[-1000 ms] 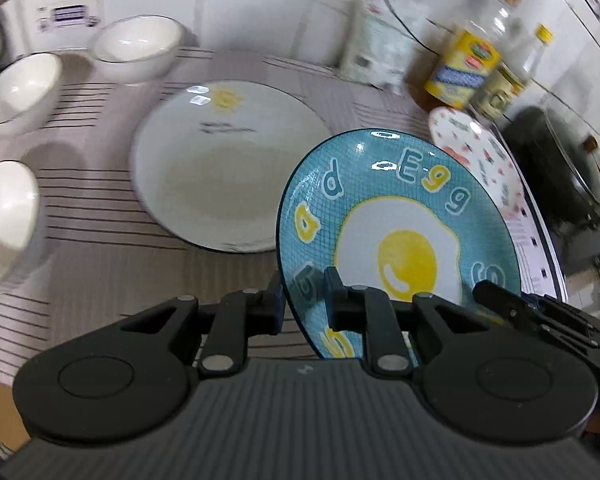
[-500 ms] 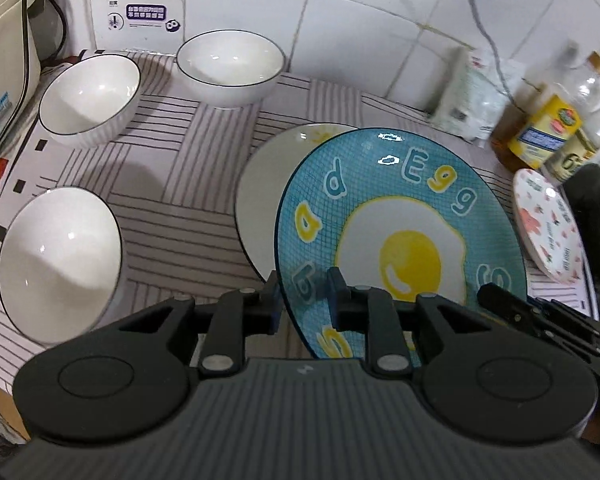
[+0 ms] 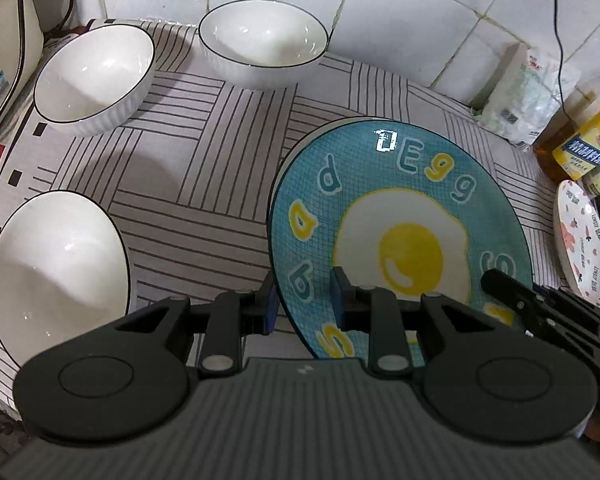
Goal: Organize plates and bowls
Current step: 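Lift the blue egg plate and lower it onto the white sun plate, then open the right gripper and release the blue egg plate, then move the right gripper to the pink bunny plate and grasp its rim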
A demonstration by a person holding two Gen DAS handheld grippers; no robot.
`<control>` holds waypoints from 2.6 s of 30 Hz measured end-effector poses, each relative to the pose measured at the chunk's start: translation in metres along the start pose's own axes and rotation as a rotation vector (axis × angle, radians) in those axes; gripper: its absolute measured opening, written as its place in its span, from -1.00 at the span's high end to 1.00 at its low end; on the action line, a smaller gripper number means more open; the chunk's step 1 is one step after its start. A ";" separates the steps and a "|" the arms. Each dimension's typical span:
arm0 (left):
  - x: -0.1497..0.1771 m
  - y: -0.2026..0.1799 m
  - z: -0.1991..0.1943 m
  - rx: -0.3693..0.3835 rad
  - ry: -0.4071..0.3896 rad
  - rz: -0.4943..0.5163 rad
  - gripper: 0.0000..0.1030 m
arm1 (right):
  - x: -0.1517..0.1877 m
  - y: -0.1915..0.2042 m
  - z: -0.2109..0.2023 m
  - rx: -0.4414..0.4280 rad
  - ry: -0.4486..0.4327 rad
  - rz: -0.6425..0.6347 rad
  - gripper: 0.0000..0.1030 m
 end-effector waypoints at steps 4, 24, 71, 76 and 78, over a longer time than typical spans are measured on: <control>-0.001 0.002 0.009 -0.003 0.025 -0.002 0.50 | -0.001 0.002 0.008 0.032 0.016 0.000 0.56; -0.008 0.010 0.020 0.005 0.067 -0.009 0.44 | -0.016 0.015 0.025 0.159 0.109 -0.013 0.53; 0.019 -0.232 -0.041 0.177 -0.170 0.561 -0.41 | 0.047 -0.106 -0.189 0.321 -0.387 -0.015 -0.41; 0.012 -0.245 0.010 0.173 -0.168 0.555 -0.51 | 0.051 -0.142 -0.168 0.367 -0.419 0.110 -0.41; 0.007 -0.248 0.026 0.214 -0.151 0.523 -0.52 | 0.051 -0.155 -0.156 0.397 -0.407 0.123 -0.41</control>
Point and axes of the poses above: each gripper's, at about its wrist camera, not at the fingertips, and z roughly the way its jaws point, y to its left, x to its underside, the point moved 2 cm from there along z, roughly the way its jaws point, and after that the axes turned 3 degrees about z, right-handed, at the moved point
